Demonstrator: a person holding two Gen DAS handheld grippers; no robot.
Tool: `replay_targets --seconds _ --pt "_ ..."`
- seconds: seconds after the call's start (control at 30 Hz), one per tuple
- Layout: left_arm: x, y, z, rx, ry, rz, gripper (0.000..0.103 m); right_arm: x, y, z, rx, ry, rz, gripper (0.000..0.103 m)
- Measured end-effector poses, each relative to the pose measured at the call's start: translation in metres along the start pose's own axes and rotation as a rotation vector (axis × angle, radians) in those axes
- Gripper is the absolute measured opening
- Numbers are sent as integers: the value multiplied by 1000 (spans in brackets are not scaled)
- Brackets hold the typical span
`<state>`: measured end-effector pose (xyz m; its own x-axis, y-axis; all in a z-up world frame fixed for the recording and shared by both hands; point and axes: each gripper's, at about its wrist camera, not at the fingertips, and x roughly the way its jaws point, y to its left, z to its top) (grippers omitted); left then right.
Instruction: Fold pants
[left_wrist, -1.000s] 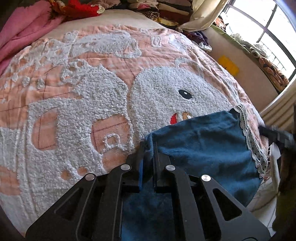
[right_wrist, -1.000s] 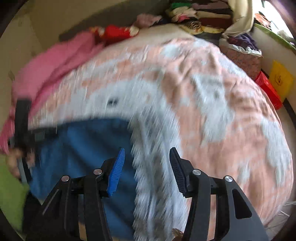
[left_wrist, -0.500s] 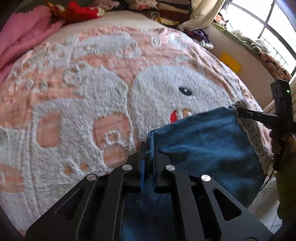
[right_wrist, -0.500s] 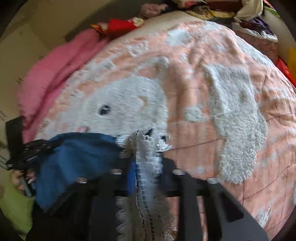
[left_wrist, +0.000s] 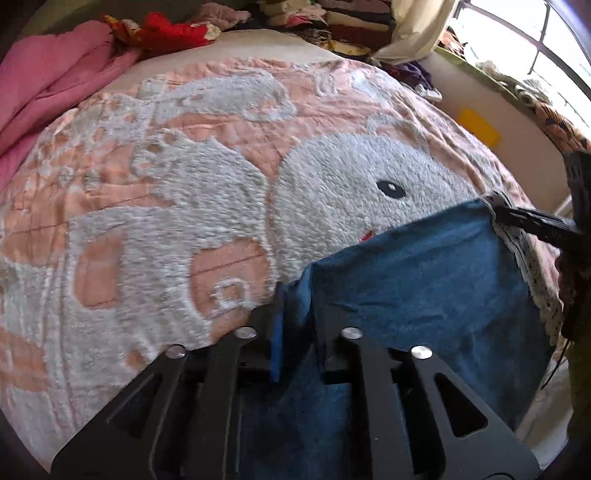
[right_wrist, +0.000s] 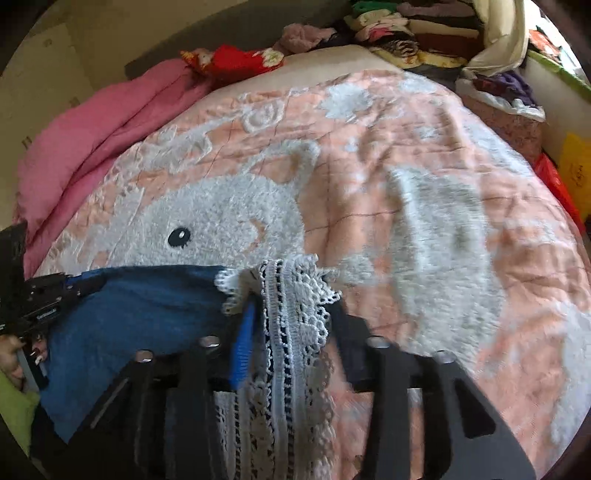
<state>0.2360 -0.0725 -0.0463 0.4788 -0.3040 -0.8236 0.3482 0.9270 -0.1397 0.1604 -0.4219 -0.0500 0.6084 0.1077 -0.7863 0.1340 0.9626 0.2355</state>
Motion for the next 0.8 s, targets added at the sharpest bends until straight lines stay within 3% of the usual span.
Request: replay_targets --seconds 0.1,0.17,0.3,0.4,0.5,0.57,0.8 --pt "-28 8 1 -30 -34 20 34 -32 -4 -5 5 -47 -35 52" --pt "-50 13 -6 -51 -50 33 41 -55 -7 -15 21 -69 -36 53" --pt "-86 11 -42 -33 -55 61 42 -94 -13 -53 54 -48 -34 53" --pt "-96 7 -73 -51 -28 18 43 -106 -16 -80 108 -11 -9 52" --pt "-90 8 -101 -70 39 94 53 -110 -15 -102 159 28 41 49" --pt "-86 14 -112 -87 59 123 53 -107 -14 -112 172 52 54 49" --pt "-86 35 -117 -168 51 109 57 -83 -21 -132 260 109 88 51"
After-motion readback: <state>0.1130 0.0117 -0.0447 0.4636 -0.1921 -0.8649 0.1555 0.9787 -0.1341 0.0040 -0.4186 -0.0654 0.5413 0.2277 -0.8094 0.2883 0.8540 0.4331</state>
